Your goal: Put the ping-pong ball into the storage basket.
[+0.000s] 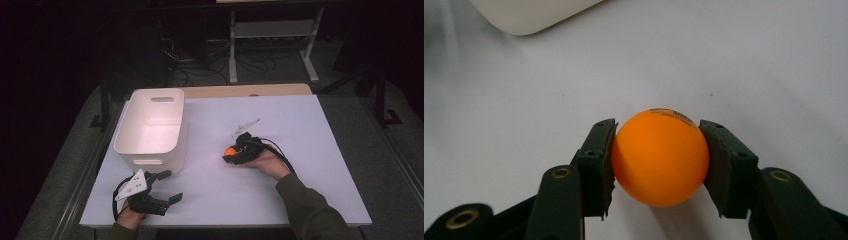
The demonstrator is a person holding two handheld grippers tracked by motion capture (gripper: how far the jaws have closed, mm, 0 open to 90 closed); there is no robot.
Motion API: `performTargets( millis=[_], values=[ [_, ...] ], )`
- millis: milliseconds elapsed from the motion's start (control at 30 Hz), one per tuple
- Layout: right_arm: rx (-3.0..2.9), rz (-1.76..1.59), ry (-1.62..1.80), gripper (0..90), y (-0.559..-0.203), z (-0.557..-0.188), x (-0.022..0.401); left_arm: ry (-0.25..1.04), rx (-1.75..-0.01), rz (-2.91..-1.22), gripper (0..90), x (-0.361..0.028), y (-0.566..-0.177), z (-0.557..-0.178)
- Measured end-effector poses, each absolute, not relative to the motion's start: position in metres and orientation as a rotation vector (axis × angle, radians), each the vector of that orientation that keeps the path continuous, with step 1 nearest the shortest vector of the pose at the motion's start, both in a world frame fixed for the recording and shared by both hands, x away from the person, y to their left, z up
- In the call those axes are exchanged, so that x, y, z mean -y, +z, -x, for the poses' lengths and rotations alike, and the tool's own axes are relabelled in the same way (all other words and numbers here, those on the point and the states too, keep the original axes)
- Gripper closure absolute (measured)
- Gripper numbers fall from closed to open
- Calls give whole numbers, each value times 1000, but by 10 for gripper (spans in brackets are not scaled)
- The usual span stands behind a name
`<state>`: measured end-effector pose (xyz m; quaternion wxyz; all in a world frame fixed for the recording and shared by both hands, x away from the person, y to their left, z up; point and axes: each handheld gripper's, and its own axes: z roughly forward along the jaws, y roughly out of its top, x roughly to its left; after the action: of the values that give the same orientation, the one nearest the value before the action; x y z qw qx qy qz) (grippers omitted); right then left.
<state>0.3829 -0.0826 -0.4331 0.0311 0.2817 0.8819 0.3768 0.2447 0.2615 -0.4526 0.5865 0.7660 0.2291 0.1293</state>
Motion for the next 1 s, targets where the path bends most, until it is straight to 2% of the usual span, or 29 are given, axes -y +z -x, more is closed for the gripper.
performTargets(
  millis=[1000],
  values=[
    [-2793,-767,1171,499,-432,-368,58,304,-531,-1786,140,-262,-453,-245]
  ],
)
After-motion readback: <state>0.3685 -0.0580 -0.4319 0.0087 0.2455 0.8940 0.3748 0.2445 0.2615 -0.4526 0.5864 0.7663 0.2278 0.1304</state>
